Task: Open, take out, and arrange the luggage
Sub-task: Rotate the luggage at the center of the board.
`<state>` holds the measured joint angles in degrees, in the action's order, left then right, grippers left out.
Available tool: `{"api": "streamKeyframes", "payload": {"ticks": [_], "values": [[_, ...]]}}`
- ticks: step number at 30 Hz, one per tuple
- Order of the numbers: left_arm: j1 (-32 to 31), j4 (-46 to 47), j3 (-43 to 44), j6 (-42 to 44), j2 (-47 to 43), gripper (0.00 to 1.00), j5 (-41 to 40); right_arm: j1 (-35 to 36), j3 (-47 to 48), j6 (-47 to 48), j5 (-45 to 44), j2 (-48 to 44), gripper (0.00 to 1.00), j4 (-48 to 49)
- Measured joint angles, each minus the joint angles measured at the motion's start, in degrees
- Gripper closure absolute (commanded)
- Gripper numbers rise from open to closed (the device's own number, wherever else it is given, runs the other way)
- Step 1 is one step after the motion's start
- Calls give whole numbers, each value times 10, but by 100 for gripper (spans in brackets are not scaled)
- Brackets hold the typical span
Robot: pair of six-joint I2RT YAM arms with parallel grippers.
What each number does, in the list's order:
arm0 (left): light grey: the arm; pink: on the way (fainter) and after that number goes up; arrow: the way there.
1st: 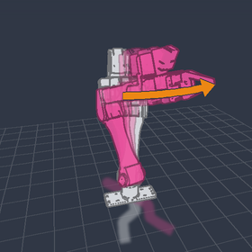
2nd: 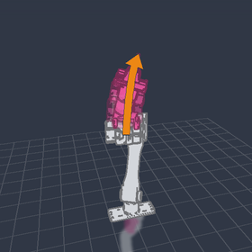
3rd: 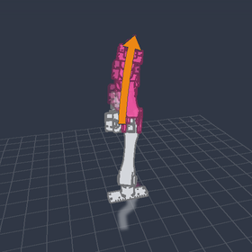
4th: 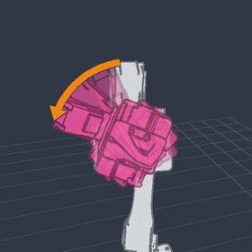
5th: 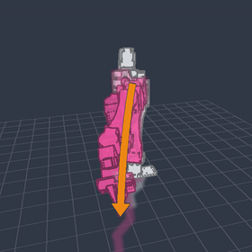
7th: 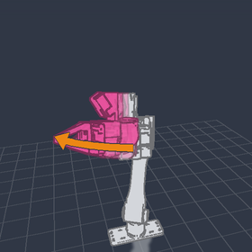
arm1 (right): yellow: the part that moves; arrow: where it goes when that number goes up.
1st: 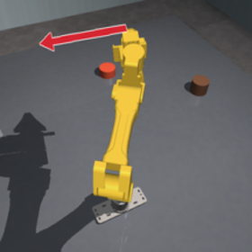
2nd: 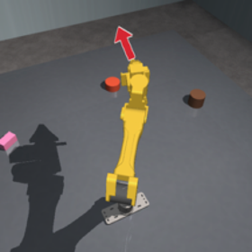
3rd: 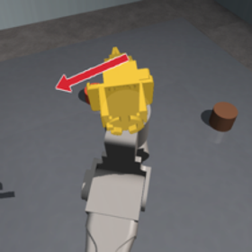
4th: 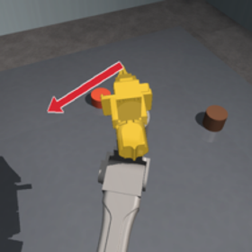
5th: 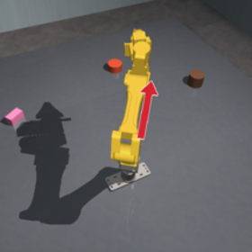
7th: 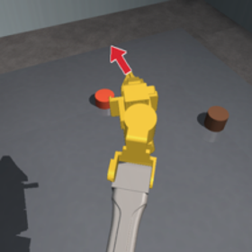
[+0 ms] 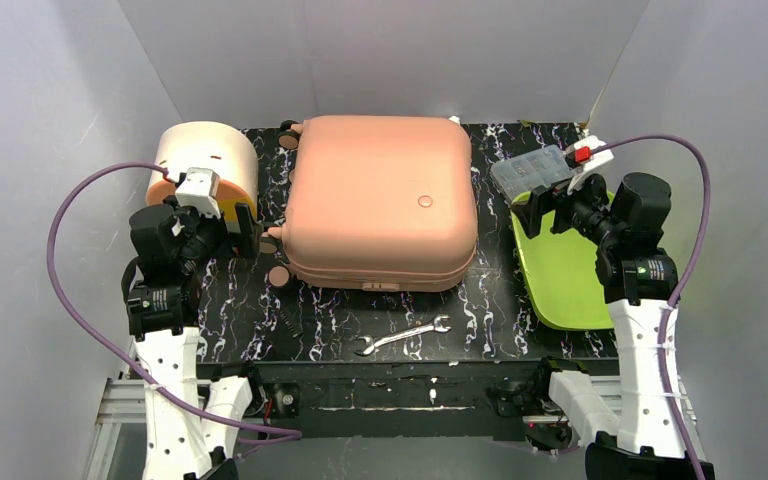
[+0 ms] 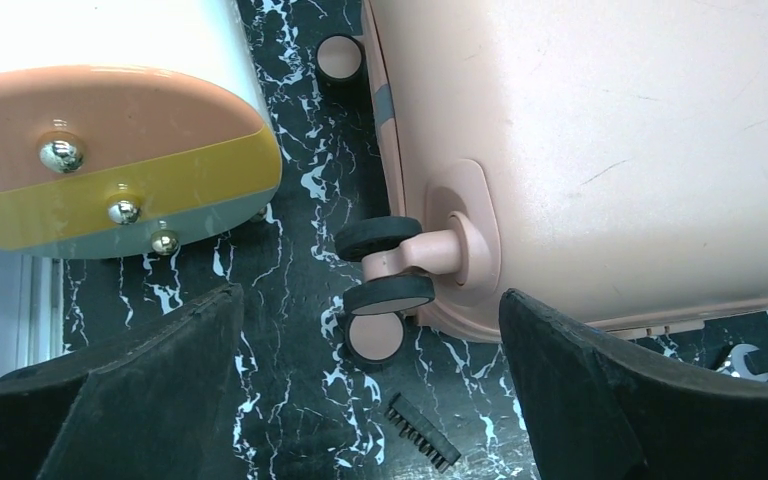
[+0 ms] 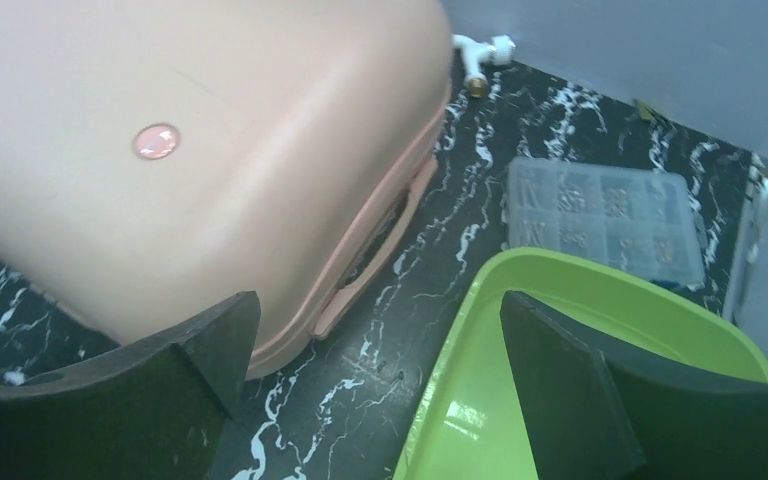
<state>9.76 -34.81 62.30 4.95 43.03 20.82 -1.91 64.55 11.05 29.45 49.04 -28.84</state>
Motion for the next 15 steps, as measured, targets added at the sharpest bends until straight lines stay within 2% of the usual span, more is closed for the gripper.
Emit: {"api": "streamKeyframes", "payload": {"ticks": [5, 11, 15], "values": [[3, 1, -1, -16, 0, 1, 2, 0, -18, -29, -70, -2, 0, 26], [3, 10, -10, -21, 0, 1, 6, 0, -33, -18, -70, -3, 0, 38], [3, 14, -22, 11, 1, 1, 34, 0, -51, -3, -66, -5, 0, 47]]}}
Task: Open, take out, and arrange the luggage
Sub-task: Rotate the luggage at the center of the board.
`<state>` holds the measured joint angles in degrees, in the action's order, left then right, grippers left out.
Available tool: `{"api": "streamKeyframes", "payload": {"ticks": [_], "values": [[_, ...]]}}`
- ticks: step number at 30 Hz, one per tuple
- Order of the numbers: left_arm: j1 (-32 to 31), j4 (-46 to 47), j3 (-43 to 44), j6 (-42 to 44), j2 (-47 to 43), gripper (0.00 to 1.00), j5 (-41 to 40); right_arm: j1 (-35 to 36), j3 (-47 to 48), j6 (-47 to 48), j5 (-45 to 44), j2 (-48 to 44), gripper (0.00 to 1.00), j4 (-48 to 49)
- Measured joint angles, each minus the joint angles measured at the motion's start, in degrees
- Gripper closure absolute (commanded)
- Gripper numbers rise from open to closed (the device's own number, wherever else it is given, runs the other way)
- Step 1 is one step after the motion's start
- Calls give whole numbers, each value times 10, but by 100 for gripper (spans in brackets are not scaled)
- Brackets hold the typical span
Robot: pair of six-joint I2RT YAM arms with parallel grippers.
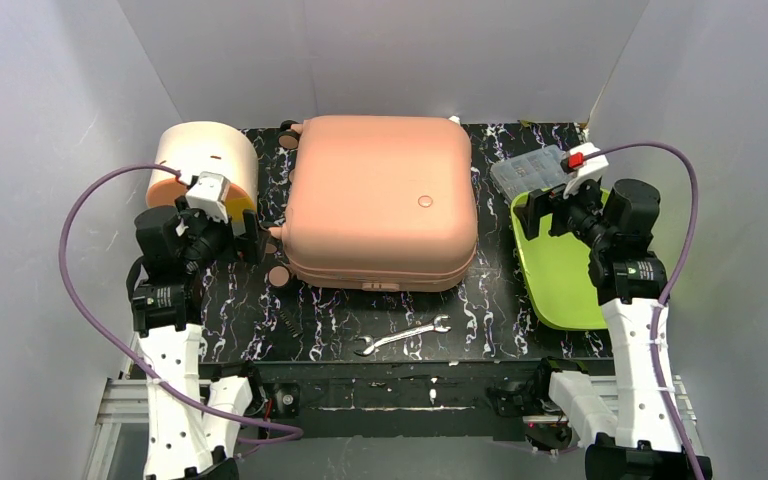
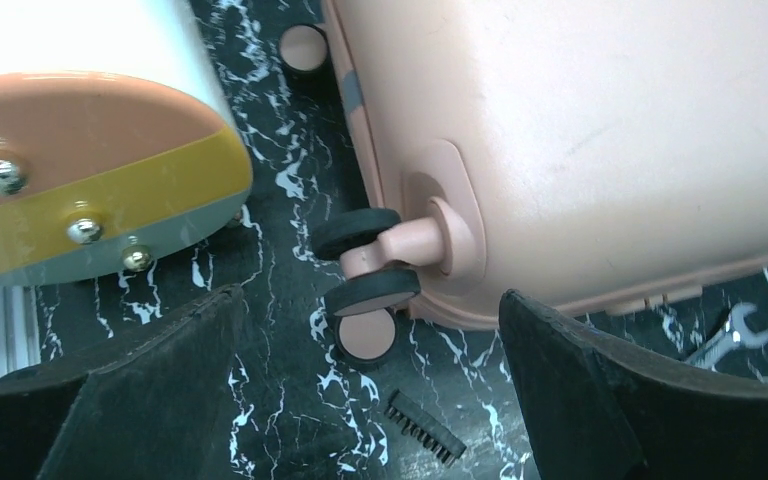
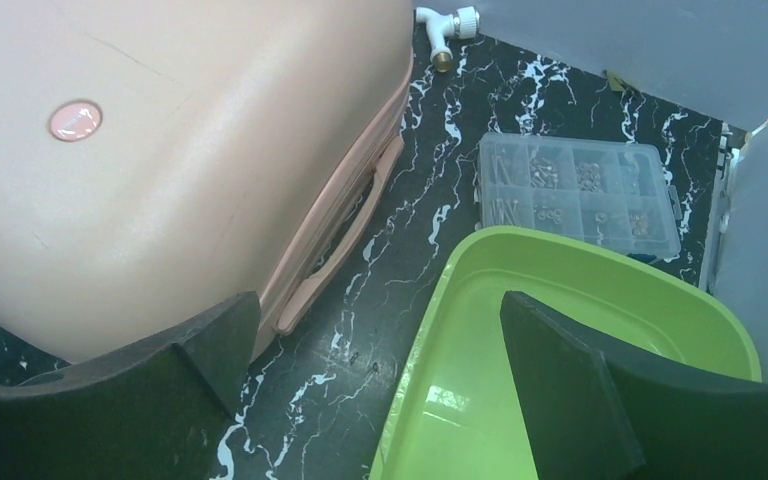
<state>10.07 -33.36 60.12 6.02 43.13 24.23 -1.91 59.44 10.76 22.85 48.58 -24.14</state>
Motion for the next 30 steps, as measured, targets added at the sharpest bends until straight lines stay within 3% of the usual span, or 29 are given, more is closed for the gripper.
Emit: {"api": "streamKeyframes", "payload": {"ticks": [6, 14, 24, 30], "values": [[0, -5, -33, 75, 8, 1, 66, 0, -32, 21, 2, -4, 0, 7], [0, 3, -86, 95, 8, 1, 123, 0, -55, 44, 48, -4, 0, 17], [0, 21, -90, 120, 27, 1, 170, 0, -63, 60, 82, -2, 0, 19], [0, 33, -52, 198, 70, 1, 182, 0, -78, 63, 85, -1, 0, 20]]}}
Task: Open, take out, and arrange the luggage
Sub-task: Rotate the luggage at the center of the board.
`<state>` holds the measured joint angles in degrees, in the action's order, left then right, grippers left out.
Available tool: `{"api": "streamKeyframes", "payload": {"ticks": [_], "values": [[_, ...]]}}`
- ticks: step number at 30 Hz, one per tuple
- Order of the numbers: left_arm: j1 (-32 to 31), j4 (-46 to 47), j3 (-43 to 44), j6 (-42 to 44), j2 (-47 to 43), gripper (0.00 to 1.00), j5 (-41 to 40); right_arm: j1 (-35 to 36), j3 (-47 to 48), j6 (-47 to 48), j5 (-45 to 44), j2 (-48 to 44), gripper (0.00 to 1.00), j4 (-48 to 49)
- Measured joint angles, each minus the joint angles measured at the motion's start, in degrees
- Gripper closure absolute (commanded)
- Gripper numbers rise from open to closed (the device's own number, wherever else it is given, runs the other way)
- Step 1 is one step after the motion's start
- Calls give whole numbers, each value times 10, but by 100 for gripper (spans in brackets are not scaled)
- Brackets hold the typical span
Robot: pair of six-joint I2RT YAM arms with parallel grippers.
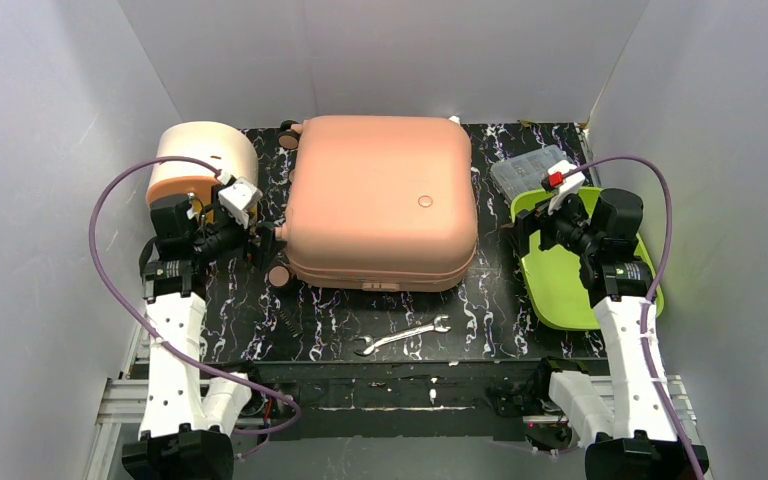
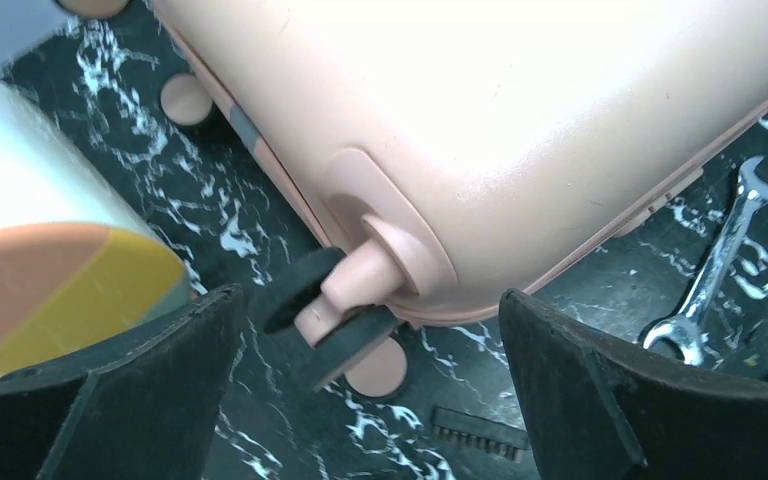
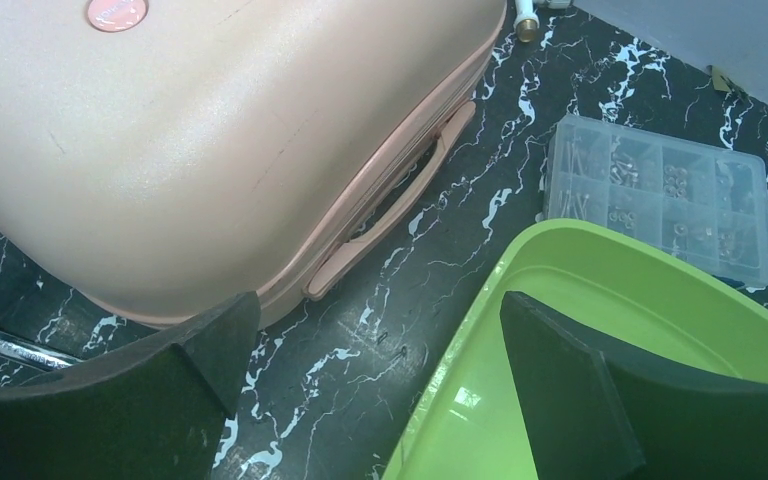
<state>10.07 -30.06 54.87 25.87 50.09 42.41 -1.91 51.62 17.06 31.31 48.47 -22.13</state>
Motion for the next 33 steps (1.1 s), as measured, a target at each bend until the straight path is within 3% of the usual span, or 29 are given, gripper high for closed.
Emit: {"api": "streamKeyframes", "payload": {"ticks": [7, 13, 21, 24, 33], "values": [[1, -20, 16, 177, 45, 1, 80, -4, -1, 5, 2, -1, 0, 1], [1, -52, 16, 299, 90, 2, 93, -10, -11, 18, 51, -9, 0, -5], [1, -125, 38, 404, 166, 41, 105, -11, -18, 34, 129, -10, 0, -17], [1, -165, 55, 445, 198, 50, 122, -11, -18, 49, 169, -10, 0, -32], [-33, -227, 66, 506, 196, 56, 109, -10, -14, 76, 226, 15, 0, -80]]}}
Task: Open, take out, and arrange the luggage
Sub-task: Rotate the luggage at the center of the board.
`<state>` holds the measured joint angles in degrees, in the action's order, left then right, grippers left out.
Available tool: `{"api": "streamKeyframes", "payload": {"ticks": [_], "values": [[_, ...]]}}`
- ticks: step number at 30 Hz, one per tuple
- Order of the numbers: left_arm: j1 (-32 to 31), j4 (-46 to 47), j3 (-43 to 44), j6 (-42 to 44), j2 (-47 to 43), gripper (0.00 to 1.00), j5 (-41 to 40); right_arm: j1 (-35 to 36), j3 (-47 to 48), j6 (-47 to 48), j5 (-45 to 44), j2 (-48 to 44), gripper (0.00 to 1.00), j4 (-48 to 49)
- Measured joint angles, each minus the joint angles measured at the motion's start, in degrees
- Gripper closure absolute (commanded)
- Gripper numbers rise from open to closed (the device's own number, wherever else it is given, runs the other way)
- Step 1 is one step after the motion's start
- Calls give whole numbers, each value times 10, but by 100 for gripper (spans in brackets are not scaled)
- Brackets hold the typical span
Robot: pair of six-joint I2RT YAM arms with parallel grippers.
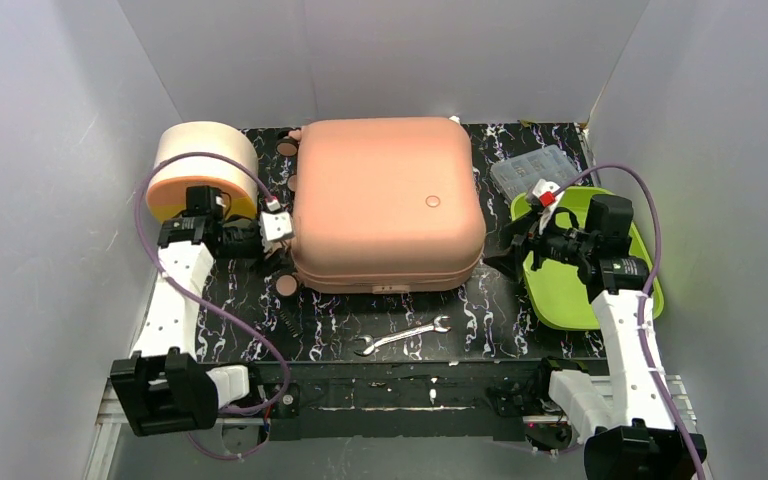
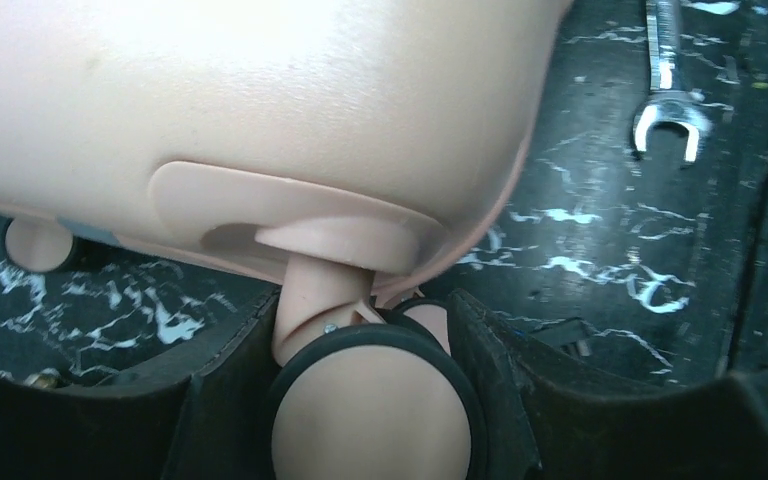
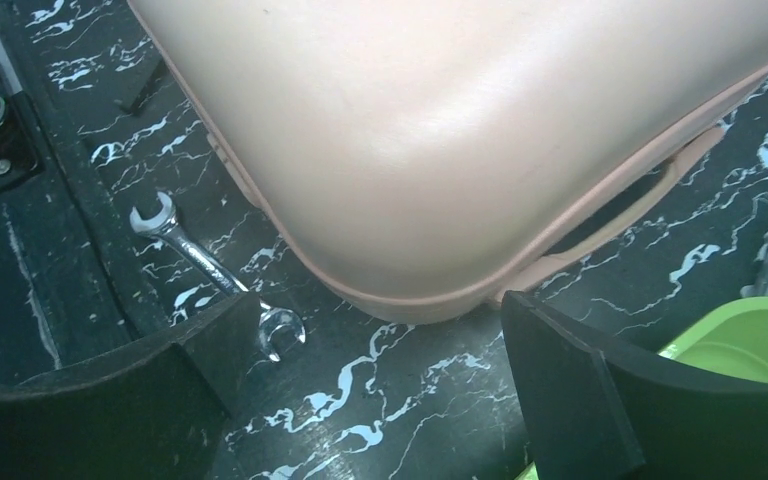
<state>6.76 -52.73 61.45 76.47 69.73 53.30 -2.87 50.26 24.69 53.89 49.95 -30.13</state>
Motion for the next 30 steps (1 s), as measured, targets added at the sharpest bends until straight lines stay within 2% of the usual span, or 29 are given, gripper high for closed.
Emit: {"api": "streamKeyframes", "payload": {"ticks": [6, 10, 15, 22, 30], "values": [[-85, -34, -34, -31, -65, 52, -8, 8, 8, 43, -14, 13, 0, -46], [-101, -40, -44, -57, -78, 51, 6, 11, 9, 35, -67, 33, 0, -30], [-115, -25, -66, -80, -105, 51, 13, 17, 25, -15, -110, 111, 0, 0], [-158, -1, -95, -90, -129, 49, 34, 34, 97, -89, -166, 218, 0, 21], [-207, -25, -105, -112, -63, 47, 88, 49, 128, -174, -268, 307, 0, 129]]}}
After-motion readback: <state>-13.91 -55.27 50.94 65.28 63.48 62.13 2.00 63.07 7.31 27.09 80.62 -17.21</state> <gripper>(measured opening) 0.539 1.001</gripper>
